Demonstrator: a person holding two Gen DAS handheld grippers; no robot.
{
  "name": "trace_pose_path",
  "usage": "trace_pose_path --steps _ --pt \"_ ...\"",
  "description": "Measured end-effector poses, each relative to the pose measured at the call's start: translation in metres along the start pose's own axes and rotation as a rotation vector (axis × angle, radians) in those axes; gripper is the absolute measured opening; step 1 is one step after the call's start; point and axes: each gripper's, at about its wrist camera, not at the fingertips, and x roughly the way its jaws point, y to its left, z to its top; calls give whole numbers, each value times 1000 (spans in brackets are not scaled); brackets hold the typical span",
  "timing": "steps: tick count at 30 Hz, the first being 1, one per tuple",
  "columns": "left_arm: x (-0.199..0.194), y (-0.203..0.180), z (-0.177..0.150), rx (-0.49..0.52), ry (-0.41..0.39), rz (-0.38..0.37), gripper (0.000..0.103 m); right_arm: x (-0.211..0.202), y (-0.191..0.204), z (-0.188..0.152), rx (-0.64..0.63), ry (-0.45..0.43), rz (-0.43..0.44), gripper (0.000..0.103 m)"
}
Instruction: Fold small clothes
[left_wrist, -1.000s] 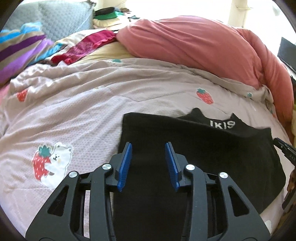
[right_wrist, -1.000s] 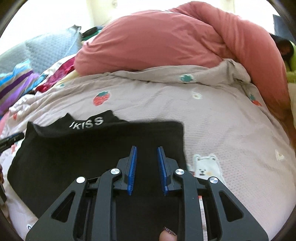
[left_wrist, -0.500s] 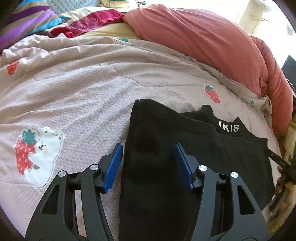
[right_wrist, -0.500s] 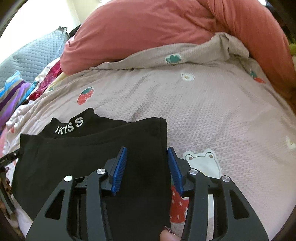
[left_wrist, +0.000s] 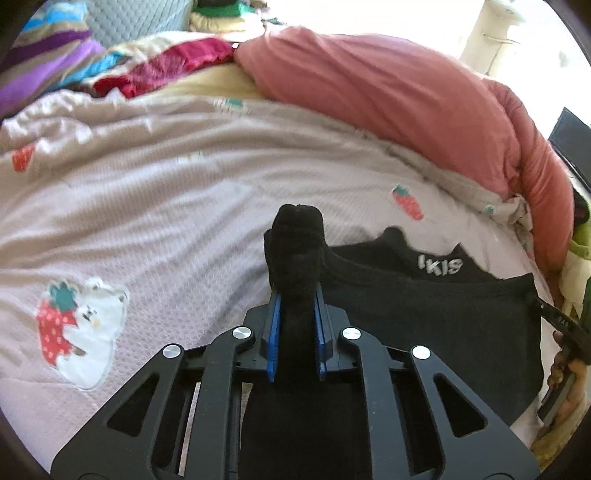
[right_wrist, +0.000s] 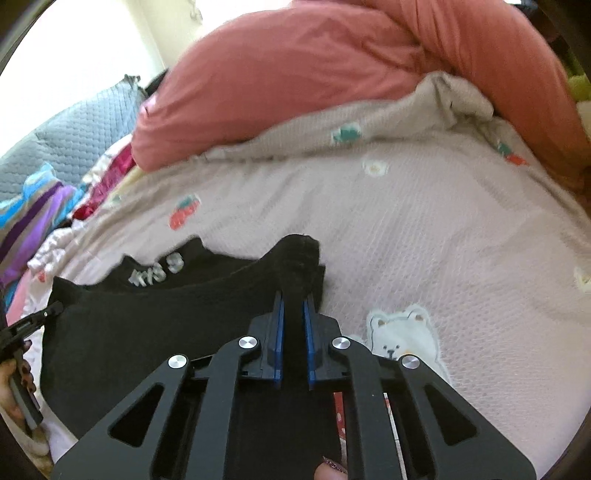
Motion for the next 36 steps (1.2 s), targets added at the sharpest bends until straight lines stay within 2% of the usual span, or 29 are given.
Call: trace_pose_path --steps 3,7,13,17,25,30,36 --pt "-11 -8 10 25 -36 8 4 -12 2 9 -6 -44 13 8" --pt "-12 -10 22 26 -65 36 4 -7 5 21 -9 -55 12 8" --pt "21 -5 15 45 3 102 4 23 3 16 -8 7 -35 8" --pt "32 6 4 21 34 107 5 33 0 5 -21 31 -87 9" --pt "32 10 -1 6 40 116 14 36 -2 -2 -22 34 -147 18" --pt "30 8 -3 17 38 125 15 35 -1 -3 -30 30 -176 26" --pt "26 6 -6 29 35 134 14 32 0 -4 -37 28 -195 30"
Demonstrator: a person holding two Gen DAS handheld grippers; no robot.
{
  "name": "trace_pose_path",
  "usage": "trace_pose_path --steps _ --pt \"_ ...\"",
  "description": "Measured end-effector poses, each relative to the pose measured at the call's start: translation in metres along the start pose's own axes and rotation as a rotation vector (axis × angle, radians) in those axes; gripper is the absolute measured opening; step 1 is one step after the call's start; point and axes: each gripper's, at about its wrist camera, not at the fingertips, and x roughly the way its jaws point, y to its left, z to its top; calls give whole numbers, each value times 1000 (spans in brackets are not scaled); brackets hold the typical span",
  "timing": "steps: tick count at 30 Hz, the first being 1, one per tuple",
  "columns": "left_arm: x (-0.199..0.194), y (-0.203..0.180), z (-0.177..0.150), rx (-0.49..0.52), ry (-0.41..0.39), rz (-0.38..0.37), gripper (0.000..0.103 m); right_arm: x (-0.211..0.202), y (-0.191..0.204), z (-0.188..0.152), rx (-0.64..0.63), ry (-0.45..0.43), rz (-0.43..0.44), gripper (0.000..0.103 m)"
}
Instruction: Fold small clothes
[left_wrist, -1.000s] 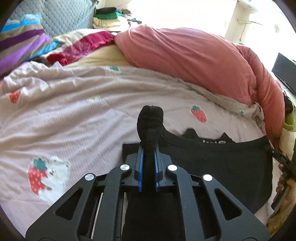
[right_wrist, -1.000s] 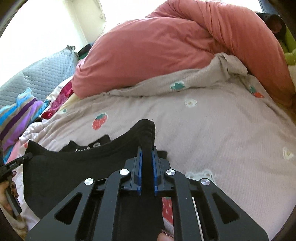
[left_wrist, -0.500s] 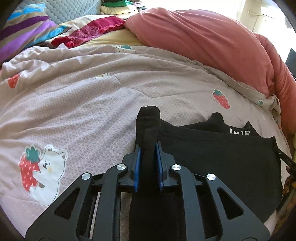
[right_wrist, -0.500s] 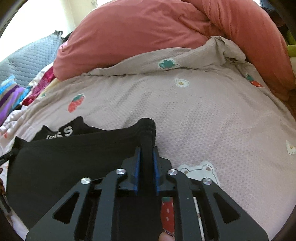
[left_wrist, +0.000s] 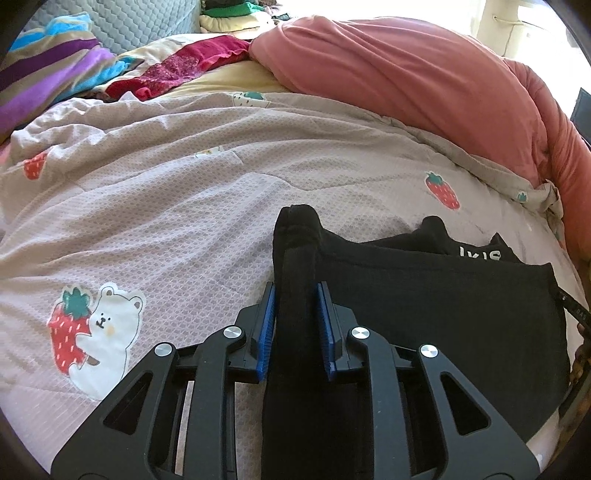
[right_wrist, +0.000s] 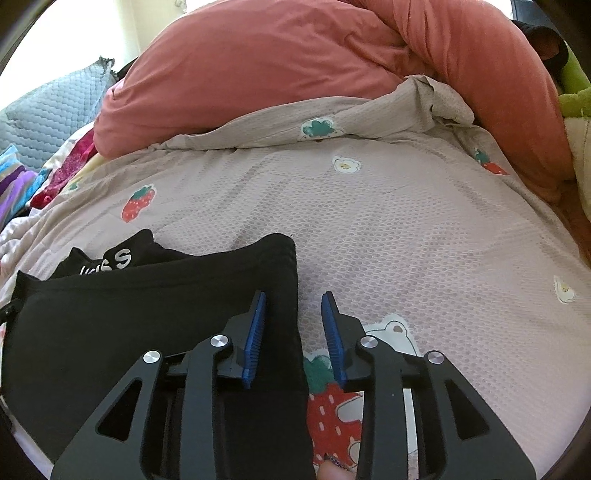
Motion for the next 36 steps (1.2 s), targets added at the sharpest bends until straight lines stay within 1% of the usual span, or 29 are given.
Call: trace_pose_path --steps 5,8,11,13,14,15,17,18,19,21,23,27,28,30,34,35,36 --pt "-3 -1 -3 0 1 4 15 -5 -3 -3 9 4 0 33" --pt "-6 -1 -5 -6 1 0 15 -8 -6 -6 14 6 -2 38" --pt "-11 1 -8 -17 -1 -7 21 -13 -10 -9 26 9 11 39" --pt "-18 3 -10 -24 -8 -18 22 -18 -14 -12 36 8 19 41" --pt "-22 3 -11 -25 -12 -22 24 -21 -16 -14 43 8 24 42" --pt "-27 5 -12 -28 -19 -25 28 -25 -17 -16 48 6 29 43" --pt "-37 7 -14 -40 -35 -37 32 -33 -21 -19 56 -1 40 45" --pt "-43 10 -15 -47 -43 -44 33 -37 -22 -21 59 -4 44 47" --pt "-49 11 -16 -52 -50 -50 33 -41 -23 -23 62 -7 49 47" --pt "-60 16 -20 -67 -65 -59 40 -51 -26 -28 71 -16 65 47" --pt "-69 22 -25 -93 -77 -80 42 -60 -28 -34 84 -21 86 47" --pt "-79 30 -38 -123 -76 -111 43 -76 -28 -47 83 -27 121 47" --pt "-80 31 -41 -128 -74 -120 44 -79 -28 -50 82 -26 128 47" --pt "-82 32 -49 -145 -62 -141 52 -85 -28 -59 81 -17 146 47" --pt "-83 33 -64 -170 -43 -166 52 -97 -27 -74 65 3 161 48" --pt "-83 33 -68 -177 -39 -175 52 -99 -26 -76 59 6 159 55" --pt "-81 33 -71 -187 -29 -190 53 -101 -25 -79 53 8 158 69"
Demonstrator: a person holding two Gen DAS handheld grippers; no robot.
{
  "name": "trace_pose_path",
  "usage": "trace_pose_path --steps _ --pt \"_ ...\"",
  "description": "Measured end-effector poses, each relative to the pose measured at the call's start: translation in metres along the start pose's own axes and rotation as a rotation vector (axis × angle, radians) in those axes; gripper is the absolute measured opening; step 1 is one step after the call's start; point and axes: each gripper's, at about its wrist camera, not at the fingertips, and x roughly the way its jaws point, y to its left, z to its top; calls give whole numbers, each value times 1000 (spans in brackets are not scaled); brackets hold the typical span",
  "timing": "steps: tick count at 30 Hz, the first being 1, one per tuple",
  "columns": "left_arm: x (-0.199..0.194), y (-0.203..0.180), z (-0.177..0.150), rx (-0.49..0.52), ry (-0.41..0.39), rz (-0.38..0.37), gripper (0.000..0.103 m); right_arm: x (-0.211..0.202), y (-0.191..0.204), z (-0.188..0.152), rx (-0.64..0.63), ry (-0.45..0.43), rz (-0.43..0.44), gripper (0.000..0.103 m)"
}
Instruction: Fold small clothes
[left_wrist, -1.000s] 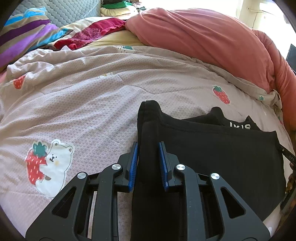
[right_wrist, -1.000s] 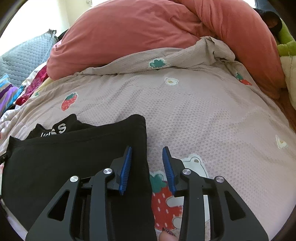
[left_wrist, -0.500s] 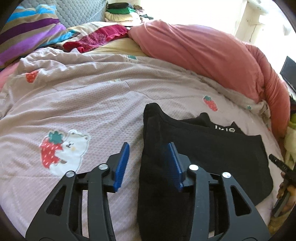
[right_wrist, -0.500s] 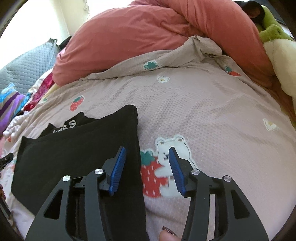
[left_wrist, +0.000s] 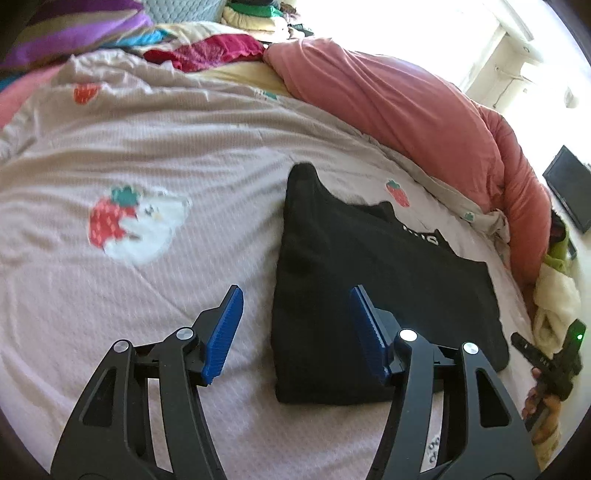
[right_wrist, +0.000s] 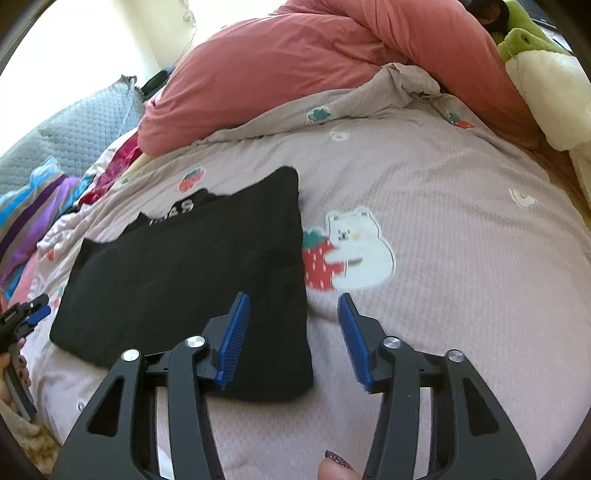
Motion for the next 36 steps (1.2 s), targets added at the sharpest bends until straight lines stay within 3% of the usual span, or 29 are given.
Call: trace_pose_path --steps 10,13,17,18,22,26,29,36 --pt "15 -3 -16 -30 52 -13 52 6 1 -10 11 20 45 70" --pt "18 -2 -19 -58 60 -26 43 15 0 -8 28 47 67 50" --pt "15 -1 -22 -73 65 -41 13 22 1 -8 41 72 101 13" --pt "11 -2 -21 -69 66 -52 12 20 1 -7 40 66 106 8" --pt "-1 -10 -20 -22 49 -44 11 0 1 -3 7 14 75 7" --pt "10 -3 -29 -30 78 -10 13 6 -8 -12 19 55 51 7" --pt "14 3 -33 -45 79 6 25 16 -10 -22 30 74 16 10" --pt "10 3 -35 -28 66 28 31 14 -6 -26 11 40 -56 27"
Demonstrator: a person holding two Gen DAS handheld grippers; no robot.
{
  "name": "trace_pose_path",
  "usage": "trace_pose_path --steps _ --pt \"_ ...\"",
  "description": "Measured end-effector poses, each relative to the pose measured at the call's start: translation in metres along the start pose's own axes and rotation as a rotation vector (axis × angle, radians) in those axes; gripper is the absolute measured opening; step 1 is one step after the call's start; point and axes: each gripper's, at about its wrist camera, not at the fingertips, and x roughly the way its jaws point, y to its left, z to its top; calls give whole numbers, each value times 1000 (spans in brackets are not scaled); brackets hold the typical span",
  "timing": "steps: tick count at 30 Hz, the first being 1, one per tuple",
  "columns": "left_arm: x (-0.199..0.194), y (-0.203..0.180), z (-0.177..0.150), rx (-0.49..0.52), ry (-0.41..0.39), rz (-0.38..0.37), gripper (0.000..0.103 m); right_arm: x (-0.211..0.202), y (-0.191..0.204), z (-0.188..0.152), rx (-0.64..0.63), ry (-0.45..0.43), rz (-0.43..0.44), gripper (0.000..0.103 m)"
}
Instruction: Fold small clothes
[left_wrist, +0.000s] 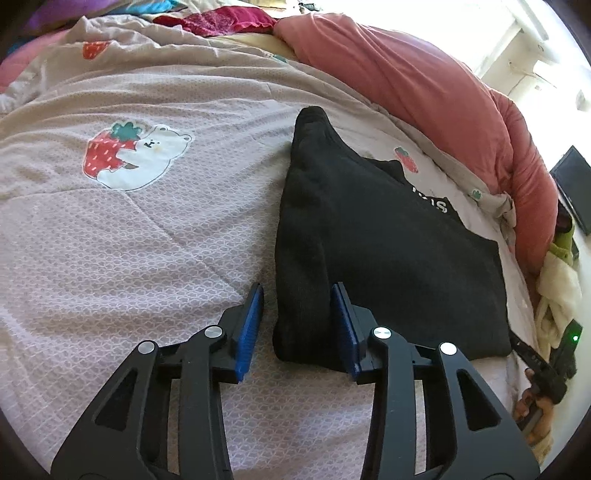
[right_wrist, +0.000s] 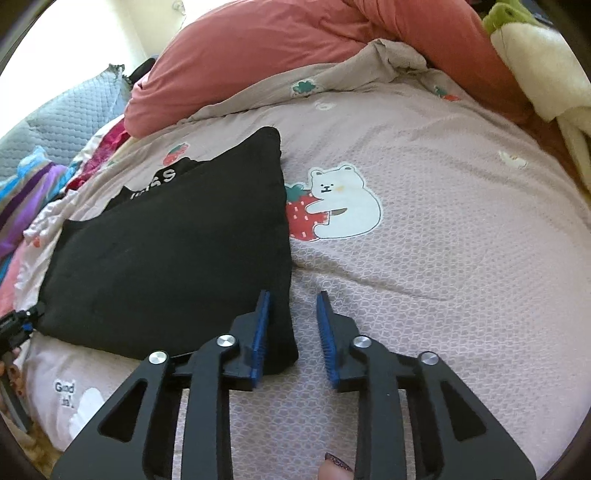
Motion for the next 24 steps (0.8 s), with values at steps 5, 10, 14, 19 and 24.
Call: trace_pose_path --steps 5,10,14,19,24 --pt "-5 0 -5 10 -10 14 33 -5 1 -3 -15 -15 -42 36" --pt "-9 -5 -7 34 -15 41 36 -10 0 -6 -17 -19 -50 40" --pt "-12 -10 -10 57 -20 69 41 -13 1 -8 -23 -22 -56 43" --pt "-18 -13 -15 74 -23 84 46 -21 6 -14 -45 -35 -66 46" --pt "-24 -16 -18 85 -32 97 53 -26 7 -18 -46 -33 -58 54"
